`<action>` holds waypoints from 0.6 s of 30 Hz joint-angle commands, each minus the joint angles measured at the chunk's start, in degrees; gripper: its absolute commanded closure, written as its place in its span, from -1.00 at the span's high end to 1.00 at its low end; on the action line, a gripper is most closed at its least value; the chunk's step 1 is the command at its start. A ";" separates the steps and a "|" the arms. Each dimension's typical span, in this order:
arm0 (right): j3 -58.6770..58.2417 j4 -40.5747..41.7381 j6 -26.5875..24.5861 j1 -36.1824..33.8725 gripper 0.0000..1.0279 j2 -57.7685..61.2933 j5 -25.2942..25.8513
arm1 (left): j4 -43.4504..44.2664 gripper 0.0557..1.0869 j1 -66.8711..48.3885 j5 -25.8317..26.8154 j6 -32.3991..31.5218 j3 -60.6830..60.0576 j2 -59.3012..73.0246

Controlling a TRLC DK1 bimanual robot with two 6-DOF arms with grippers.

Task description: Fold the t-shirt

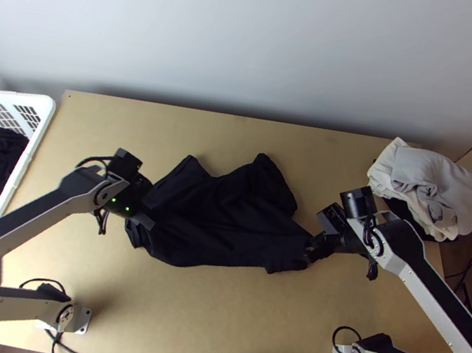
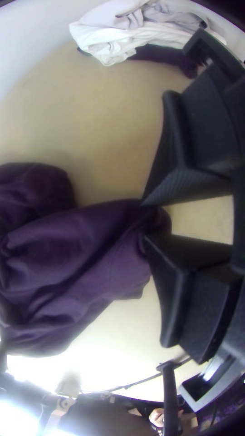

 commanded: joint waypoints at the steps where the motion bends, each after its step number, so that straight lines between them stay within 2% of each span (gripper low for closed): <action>1: -1.91 2.05 1.76 -0.21 0.39 -1.26 0.03 | -0.77 -0.93 -0.26 0.05 -3.46 2.59 -8.60; 2: -2.09 2.57 2.11 -0.12 0.62 -1.61 0.11 | -0.77 -0.93 -0.18 0.05 -3.90 2.85 -9.74; 3: -2.26 2.75 2.38 0.05 0.74 -2.05 0.11 | -0.77 -0.93 -0.09 0.05 -4.34 2.94 -10.62; 4: -2.09 2.93 2.38 0.31 0.77 -2.93 0.11 | -0.77 -0.93 0.00 0.05 -4.60 2.85 -11.41; 7: -1.47 3.28 2.38 3.57 0.82 -6.71 0.55 | -1.12 -0.93 0.26 0.05 -5.04 2.06 -13.17; 12: -2.35 0.11 1.58 14.03 0.83 -12.24 3.45 | -2.09 -0.93 0.79 0.05 -4.69 1.44 -14.22; 18: -5.95 -1.12 0.00 22.55 0.83 -12.42 3.45 | -2.18 -0.93 0.97 0.05 -4.69 1.53 -14.22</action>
